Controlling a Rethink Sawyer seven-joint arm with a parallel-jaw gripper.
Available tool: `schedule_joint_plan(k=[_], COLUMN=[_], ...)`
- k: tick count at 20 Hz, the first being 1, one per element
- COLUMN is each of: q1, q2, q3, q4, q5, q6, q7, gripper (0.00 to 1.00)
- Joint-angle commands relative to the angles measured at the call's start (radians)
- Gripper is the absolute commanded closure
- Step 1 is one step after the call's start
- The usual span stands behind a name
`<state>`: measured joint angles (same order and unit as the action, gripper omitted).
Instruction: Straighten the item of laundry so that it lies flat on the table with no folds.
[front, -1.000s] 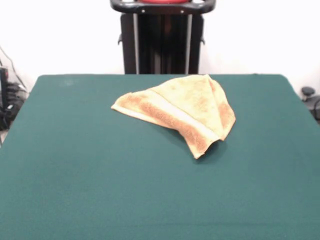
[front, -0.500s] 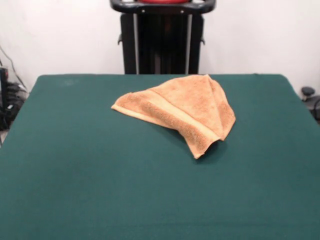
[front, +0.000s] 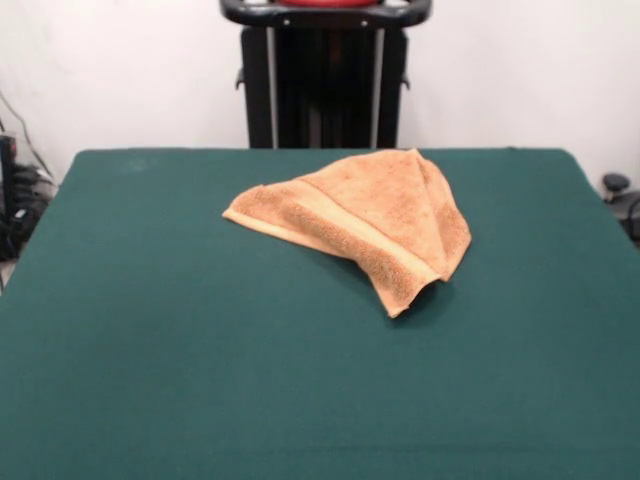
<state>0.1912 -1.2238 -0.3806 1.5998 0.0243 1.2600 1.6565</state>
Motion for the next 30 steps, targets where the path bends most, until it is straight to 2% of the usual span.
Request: schedule_joint_plan(k=[1,4,13,15,26,30], q1=[0.036,0.043,0.079,0.094,0.072,0.068], q2=[-0.014,-0.02,-0.048,-0.042,-0.012,-0.003], q3=[0.063,0.059,0.042,0.036,0.058,0.064], q4=[0.186,0.196,0.308,0.308,0.452,0.47], q5=[0.004,-0.004,-0.014,-0.044,0.038,0.043], q6=[-0.053,-0.044,-0.184,-0.194,-0.397,-0.426], q7=[0.091,0.097,0.163,0.188,0.179,0.177], gripper=[0.0,0.0,0.0,0.0,0.0,0.0])
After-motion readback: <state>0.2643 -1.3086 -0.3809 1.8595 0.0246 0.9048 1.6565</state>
